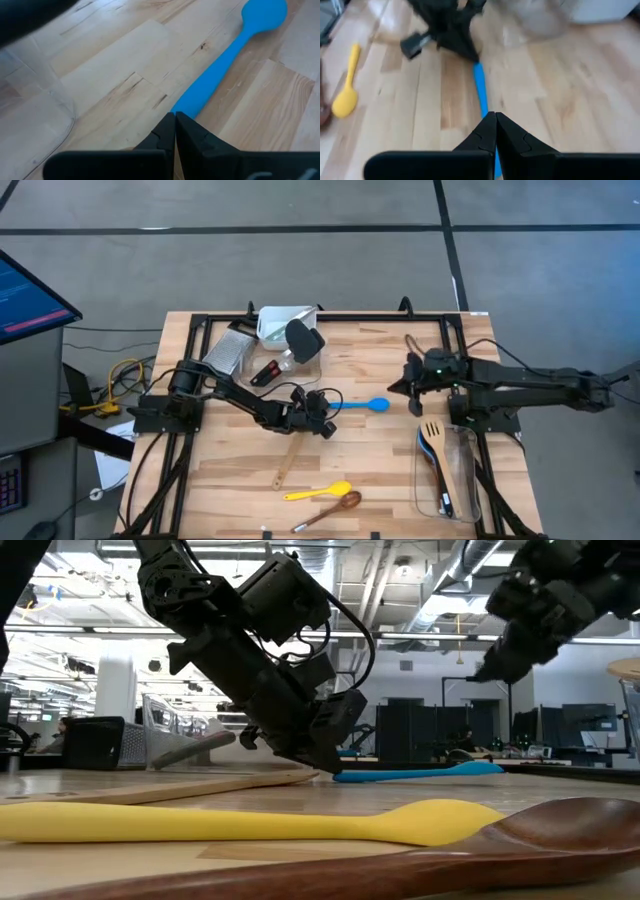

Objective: Pick & Place Kitchen Items
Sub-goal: Put the blue spoon into the bottom transparent bin

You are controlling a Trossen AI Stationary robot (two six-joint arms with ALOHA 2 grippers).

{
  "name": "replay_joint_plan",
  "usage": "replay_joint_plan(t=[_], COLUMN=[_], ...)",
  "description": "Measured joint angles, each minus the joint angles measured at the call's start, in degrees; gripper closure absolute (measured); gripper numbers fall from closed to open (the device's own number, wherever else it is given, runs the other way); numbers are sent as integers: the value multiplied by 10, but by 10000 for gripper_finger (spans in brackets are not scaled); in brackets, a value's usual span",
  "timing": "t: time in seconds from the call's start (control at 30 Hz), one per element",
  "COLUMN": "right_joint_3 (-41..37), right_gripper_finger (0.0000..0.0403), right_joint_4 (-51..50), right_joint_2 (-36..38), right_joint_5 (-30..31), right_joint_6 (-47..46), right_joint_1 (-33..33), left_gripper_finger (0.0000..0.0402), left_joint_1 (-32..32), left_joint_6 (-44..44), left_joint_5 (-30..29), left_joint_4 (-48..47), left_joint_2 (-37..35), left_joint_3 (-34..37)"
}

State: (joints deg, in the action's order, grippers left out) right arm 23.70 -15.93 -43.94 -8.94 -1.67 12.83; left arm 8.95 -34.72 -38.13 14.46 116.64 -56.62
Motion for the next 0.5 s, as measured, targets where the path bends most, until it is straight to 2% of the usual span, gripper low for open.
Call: replay_joint_plan(t=[0.27, 0.37, 0.5], right_joint_3=[35, 58, 85], right_gripper_finger=[393, 360, 290], right_joint_4=[13, 15, 11], right_joint_2=[-136, -183, -244], right_joint_5=[0, 1, 1], right_joint_6=[44, 73, 97], right_joint_1=[-26, -36, -46], left_gripper_finger=[400, 400, 400], left_joint_1=[0, 0, 0], left_joint_6=[0, 0, 0], left_joint_5=[2, 5, 5], left_joint_4=[0, 0, 0], left_joint_2=[0, 0, 0], left_joint_3=[0, 0, 0])
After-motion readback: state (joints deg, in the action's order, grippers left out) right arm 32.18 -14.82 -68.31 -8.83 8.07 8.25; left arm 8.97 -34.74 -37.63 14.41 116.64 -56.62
